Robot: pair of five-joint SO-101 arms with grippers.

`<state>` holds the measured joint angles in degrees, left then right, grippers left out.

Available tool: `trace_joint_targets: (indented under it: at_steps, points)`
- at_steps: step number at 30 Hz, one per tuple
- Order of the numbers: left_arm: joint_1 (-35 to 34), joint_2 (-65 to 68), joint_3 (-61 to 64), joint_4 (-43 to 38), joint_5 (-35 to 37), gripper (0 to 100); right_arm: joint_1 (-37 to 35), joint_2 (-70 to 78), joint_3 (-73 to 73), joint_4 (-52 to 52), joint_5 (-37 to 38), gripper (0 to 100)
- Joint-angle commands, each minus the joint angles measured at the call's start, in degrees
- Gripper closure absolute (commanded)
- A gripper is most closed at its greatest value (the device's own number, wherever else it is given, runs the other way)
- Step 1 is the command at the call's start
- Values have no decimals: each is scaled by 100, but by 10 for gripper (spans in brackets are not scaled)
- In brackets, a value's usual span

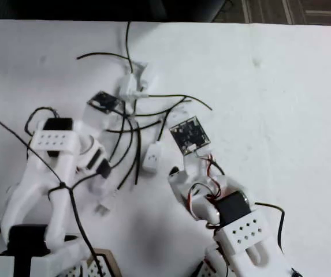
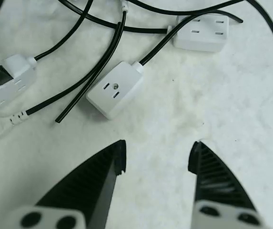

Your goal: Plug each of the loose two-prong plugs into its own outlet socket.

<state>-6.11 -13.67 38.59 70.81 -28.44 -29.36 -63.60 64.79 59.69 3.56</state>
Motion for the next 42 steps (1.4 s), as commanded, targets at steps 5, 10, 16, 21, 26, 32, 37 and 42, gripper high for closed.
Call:
trace_joint_targets:
  at_steps: [5,10,16,21,26,32,37,42]
  points:
    - [-769,-207,-176,-404,-501,736,57,-48,-70,66,9,780]
    - [-901,-215,167,-703,-695,738,57,-57,-70,66,9,780]
    - [-927,-382,88,-659,-765,740,48,-48,-70,66,9,780]
    - [-681,-1147,-387,255,-765,740,48,-48,-70,57,9,780]
    - [101,-2009,-62,809,-598,737,48,-48,-70,57,9,780]
    - [593,-2185,993,70,-369,736,48,-48,-70,57,9,780]
    - [259,-2176,1644,-870,-413,736,48,-48,-70,66,9,780]
    - [-400,-2167,1723,-1213,-782,736,48,-48,-70,66,9,780]
